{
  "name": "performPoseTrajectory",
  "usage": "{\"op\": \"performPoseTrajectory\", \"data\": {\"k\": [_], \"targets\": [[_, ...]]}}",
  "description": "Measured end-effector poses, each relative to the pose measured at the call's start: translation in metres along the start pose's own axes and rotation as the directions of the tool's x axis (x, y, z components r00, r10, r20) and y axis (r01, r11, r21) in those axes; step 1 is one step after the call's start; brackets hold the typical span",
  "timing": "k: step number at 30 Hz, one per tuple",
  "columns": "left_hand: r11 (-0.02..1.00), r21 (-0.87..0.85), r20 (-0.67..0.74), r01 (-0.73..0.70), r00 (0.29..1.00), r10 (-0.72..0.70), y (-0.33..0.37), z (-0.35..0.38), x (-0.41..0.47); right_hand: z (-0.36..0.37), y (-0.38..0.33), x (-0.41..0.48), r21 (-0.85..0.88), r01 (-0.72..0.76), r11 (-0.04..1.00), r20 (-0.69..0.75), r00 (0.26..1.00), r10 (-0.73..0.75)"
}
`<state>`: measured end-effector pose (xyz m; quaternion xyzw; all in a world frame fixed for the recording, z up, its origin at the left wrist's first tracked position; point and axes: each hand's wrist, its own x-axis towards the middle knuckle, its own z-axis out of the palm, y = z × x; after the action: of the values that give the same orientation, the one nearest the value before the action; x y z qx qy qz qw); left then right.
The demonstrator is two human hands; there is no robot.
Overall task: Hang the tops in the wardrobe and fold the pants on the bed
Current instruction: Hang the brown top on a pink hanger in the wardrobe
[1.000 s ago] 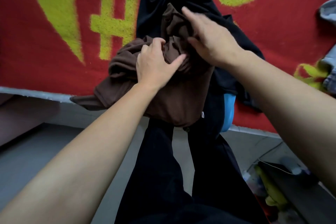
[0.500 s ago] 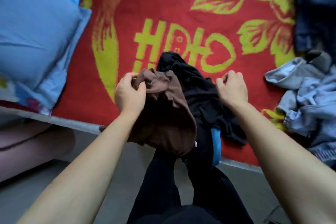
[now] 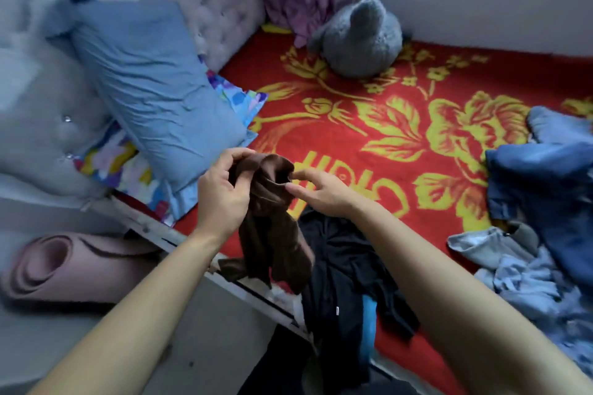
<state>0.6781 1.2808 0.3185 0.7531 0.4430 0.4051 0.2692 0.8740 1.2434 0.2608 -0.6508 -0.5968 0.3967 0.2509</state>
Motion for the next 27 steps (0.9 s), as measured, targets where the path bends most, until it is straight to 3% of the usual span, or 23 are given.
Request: {"op": "performPoseTrajectory", "data": {"k": [3, 4, 7, 9, 12, 14, 17, 19, 21, 23, 25, 27], "targets": [[0.998, -0.036, -0.041, 0.054, 0.998, -0.056, 0.016, -0.031, -0.014, 0.002, -0.024, -0.008, 0.221, -0.026, 0.975, 0.024, 0.999, 0.021], [0.995, -0.062, -0.042, 0.075, 0.996, -0.077, 0.022, -0.039, -0.018, 0.002, -0.031, -0.009, 0.216, -0.004, 0.976, 0.034, 0.999, -0.004], [0.988, -0.127, -0.073, 0.088, 0.993, -0.098, 0.041, -0.063, -0.027, 0.004, -0.051, -0.015, -0.125, 0.112, 0.986, 0.036, 0.993, -0.108], [0.986, -0.154, -0.106, 0.069, 0.991, -0.086, 0.052, -0.077, -0.028, 0.004, -0.064, -0.023, -0.213, 0.101, 0.972, -0.084, 0.989, -0.122], [0.996, -0.071, -0.176, 0.055, 0.982, -0.067, 0.060, -0.101, -0.025, -0.010, -0.089, -0.040, 0.001, 0.018, 1.000, -0.386, 0.922, -0.016], [0.996, 0.078, -0.217, 0.047, 0.976, -0.029, 0.058, -0.122, -0.025, -0.023, -0.109, -0.051, 0.150, 0.049, 0.987, -0.522, 0.852, 0.037], [0.933, 0.360, -0.218, 0.017, 0.974, 0.066, 0.049, -0.157, -0.039, -0.030, -0.150, -0.069, 0.337, 0.161, 0.928, -0.584, 0.809, 0.072], [0.898, 0.438, -0.218, 0.033, 0.973, 0.070, 0.040, -0.183, -0.057, -0.017, -0.180, -0.082, 0.352, 0.206, 0.913, -0.573, 0.819, 0.036], [0.938, 0.335, -0.234, 0.084, 0.972, -0.003, 0.030, -0.212, -0.082, 0.011, -0.212, -0.094, 0.298, 0.238, 0.924, -0.548, 0.836, -0.038], [0.974, 0.101, -0.242, 0.204, 0.954, -0.175, 0.018, -0.248, -0.110, 0.052, -0.245, -0.106, 0.201, 0.269, 0.942, -0.525, 0.841, -0.128], [0.912, -0.184, -0.194, 0.367, 0.896, -0.400, 0.005, -0.292, -0.142, 0.100, -0.277, -0.119, 0.104, 0.299, 0.949, -0.494, 0.843, -0.212], [0.779, -0.407, -0.131, 0.477, 0.814, -0.566, -0.007, -0.337, -0.180, 0.149, -0.308, -0.131, 0.048, 0.341, 0.939, -0.446, 0.848, -0.285]]}}
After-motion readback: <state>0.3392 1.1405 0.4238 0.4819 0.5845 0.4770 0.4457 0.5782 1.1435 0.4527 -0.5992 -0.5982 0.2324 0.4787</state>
